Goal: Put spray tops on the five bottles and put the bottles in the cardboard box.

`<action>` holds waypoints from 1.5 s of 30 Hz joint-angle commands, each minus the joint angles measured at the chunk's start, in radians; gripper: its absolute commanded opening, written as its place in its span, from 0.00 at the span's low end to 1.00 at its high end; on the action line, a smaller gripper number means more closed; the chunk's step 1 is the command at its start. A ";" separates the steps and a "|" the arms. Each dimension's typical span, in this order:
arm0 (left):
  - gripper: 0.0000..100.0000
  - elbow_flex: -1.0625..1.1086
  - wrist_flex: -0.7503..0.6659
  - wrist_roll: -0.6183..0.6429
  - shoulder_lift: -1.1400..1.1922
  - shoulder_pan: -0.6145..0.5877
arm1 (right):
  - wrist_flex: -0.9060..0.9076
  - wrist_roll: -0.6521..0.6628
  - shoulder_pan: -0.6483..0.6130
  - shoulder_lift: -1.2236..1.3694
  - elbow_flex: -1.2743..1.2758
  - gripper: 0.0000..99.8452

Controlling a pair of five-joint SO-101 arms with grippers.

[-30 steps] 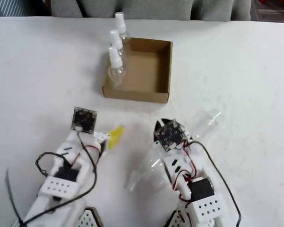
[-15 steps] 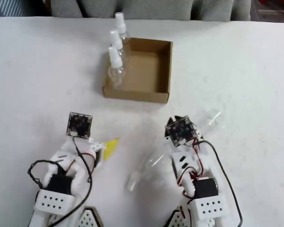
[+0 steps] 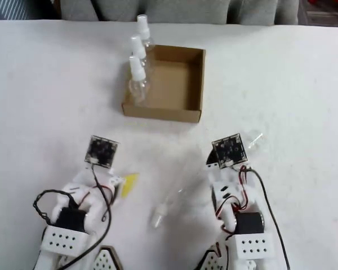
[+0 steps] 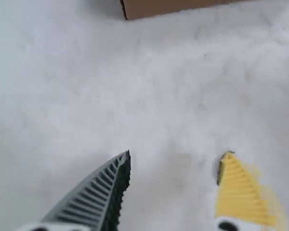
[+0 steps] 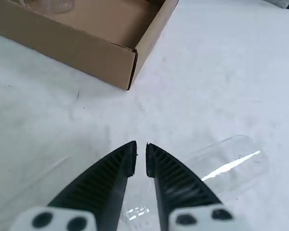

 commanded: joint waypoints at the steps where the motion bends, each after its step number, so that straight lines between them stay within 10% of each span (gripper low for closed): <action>1: 0.09 0.002 -0.003 -0.058 -0.024 -0.008 | 0.005 -0.008 0.010 -0.013 -0.052 0.02; 25: 0.06 0.002 -0.028 -0.069 -0.019 -0.074 | 0.219 -0.127 0.185 -0.002 -0.269 0.02; 45: 0.06 0.002 -0.031 -0.069 -0.019 -0.074 | 0.467 -0.046 -0.217 0.410 -0.568 0.02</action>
